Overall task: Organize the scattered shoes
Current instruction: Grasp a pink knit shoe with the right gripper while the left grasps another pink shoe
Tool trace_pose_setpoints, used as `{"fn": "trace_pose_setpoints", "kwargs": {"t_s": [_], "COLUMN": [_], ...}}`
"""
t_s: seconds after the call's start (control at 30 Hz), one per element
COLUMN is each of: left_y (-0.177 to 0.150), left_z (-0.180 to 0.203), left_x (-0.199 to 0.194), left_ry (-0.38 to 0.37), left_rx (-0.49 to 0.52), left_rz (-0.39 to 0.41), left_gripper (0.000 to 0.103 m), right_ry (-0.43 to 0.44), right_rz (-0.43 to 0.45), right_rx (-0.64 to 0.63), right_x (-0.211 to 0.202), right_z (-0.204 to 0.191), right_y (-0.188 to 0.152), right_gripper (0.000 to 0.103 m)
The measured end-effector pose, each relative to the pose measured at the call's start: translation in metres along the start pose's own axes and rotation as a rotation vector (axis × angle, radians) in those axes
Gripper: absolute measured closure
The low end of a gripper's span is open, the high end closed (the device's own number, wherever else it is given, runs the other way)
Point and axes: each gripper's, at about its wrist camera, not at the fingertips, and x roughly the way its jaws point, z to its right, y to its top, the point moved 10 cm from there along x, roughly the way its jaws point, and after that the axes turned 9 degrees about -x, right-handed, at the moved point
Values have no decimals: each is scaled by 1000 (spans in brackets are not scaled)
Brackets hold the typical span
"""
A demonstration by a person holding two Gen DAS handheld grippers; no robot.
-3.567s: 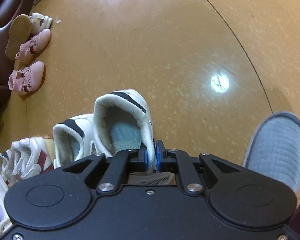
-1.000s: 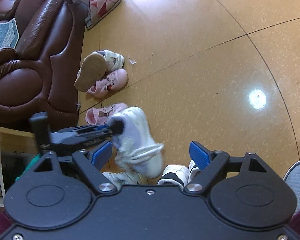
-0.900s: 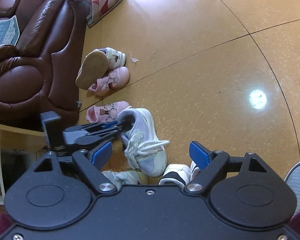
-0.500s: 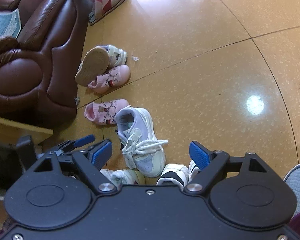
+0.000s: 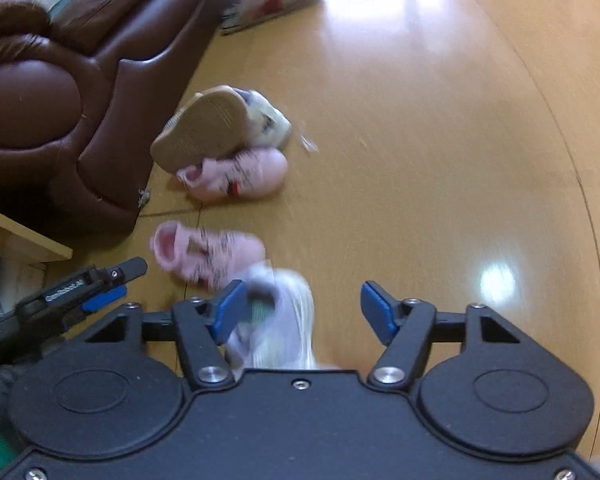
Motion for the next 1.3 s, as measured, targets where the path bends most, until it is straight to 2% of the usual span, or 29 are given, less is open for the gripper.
{"fn": "trace_pose_setpoints", "kwargs": {"t_s": [0.03, 0.07, 0.2, 0.3, 0.37, 0.43, 0.47, 0.5, 0.57, 0.67, 0.7, 0.73, 0.8, 0.9, 0.97, 1.0, 1.03, 1.07, 1.13, 1.23, 1.3], "left_y": [1, 1, -9, -13, -12, -11, -11, -11, -8, 0, 5, 8, 16, 29, 39, 43, 46, 47, 45, 36, 18], "left_z": [-3, -7, -19, -18, -18, -16, -13, -11, -11, -14, -14, -14, -12, -11, -12, -13, -15, -17, -21, -20, -11], "left_x": [5, 8, 20, 31, 36, 41, 42, 43, 42, 38, 35, 33, 27, 16, 11, 9, 8, 7, 8, 4, 8], "left_ry": [22, 34, 72, 88, 92, 85, 66, 48, 18, -24, -41, -51, -55, -23, -18, -37, -47, -38, -40, -121, -104], "left_rx": [-32, -62, -137, -107, -98, -61, -36, -10, 0, 7, 22, 39, 152, 271, 292, 259, 232, 201, 136, 29, 71], "left_rz": [12, 15, 3, 10, 12, 5, 3, 1, -4, -9, -11, -14, -29, -12, -6, -6, -1, 6, 9, 14, -4], "left_gripper": [53, 57, 58, 57, 57, 58, 63, 74, 76, 86, 93, 94, 94, 94, 94, 94, 89, 84, 33, 30, 30], "right_ry": [4, 11, 29, 40, 39, 2, -6, -13, -22, -1, -6, -10, -1, 11, 23, 30, 36, 45, 70, 103, 128], "right_rz": [1, 1, -15, -22, -21, -16, -12, -8, -10, 0, -4, -7, -8, -9, -30, -39, -44, -47, -55, -64, -66], "right_rx": [-25, -106, -331, -589, -669, -777, -814, -852, -929, -977, -993, -1008, -1015, -1025, -1016, -997, -971, -879, -764, -649, -524], "right_x": [7, 26, 61, 92, 102, 115, 121, 127, 136, 144, 148, 151, 154, 158, 160, 163, 162, 160, 155, 145, 136], "right_z": [-4, -13, -41, -74, -83, -91, -93, -95, -95, -94, -93, -92, -92, -92, -92, -92, -91, -89, -87, -85, -80], "right_y": [8, 27, 46, 51, 50, 50, 51, 52, 51, 51, 52, 53, 58, 66, 66, 65, 65, 68, 67, 64, 63], "right_gripper": [49, 49, 51, 51, 53, 53, 53, 53, 53, 53, 53, 53, 53, 53, 62, 71, 75, 76, 80, 80, 82]}}
